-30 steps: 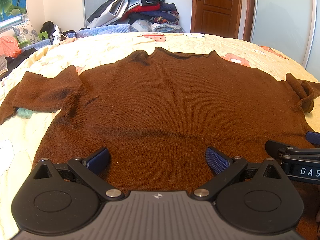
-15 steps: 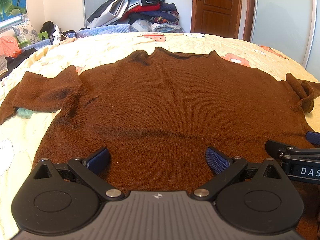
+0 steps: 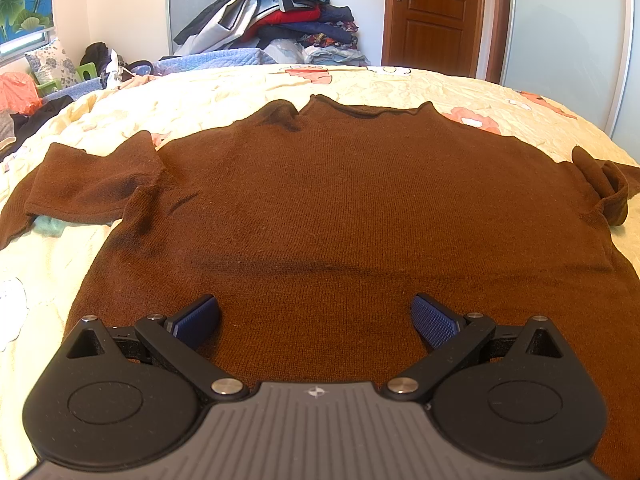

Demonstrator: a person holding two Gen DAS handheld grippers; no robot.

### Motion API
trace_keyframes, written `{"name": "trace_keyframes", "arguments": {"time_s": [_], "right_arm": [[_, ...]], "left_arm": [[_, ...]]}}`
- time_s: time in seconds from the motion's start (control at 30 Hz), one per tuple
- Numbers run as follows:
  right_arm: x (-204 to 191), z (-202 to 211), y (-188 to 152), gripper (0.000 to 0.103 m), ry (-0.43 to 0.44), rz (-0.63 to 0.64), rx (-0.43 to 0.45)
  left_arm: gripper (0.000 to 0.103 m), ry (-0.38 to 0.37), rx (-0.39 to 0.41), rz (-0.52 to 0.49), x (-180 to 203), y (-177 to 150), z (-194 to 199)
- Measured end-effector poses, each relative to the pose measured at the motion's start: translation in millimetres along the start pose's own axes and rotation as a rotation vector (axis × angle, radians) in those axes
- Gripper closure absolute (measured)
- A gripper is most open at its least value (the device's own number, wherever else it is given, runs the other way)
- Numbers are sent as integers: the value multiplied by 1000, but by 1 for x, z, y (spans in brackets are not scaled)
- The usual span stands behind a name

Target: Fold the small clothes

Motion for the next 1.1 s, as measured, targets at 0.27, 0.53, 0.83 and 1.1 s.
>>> {"name": "trace_keyframes", "arguments": {"time_s": [0.27, 0.53, 0.83, 1.1], "right_arm": [[68, -81, 6, 37, -89, -198, -54], [79, -106, -2, 89, -47, -290, -82], [-32, -42, 10, 89, 207, -134, 44], [-251, -17, -104, 64, 674, 3, -234]], "left_arm": [[0, 0, 0, 0, 0, 0, 0], [0, -1, 0, 0, 0, 0, 0], [0, -1, 0, 0, 0, 0, 0], [0, -5, 1, -4, -3, 1, 5]]}}
Point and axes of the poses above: each gripper's, at about its wrist camera, not at the fingertips, and z roughly against the way its jaws point, x to its right, y to its top, the point moved 1 cm from there along -z, roughly the way its jaws point, and after that the axes turned 15 degrees about x, right-handed, at the moved point
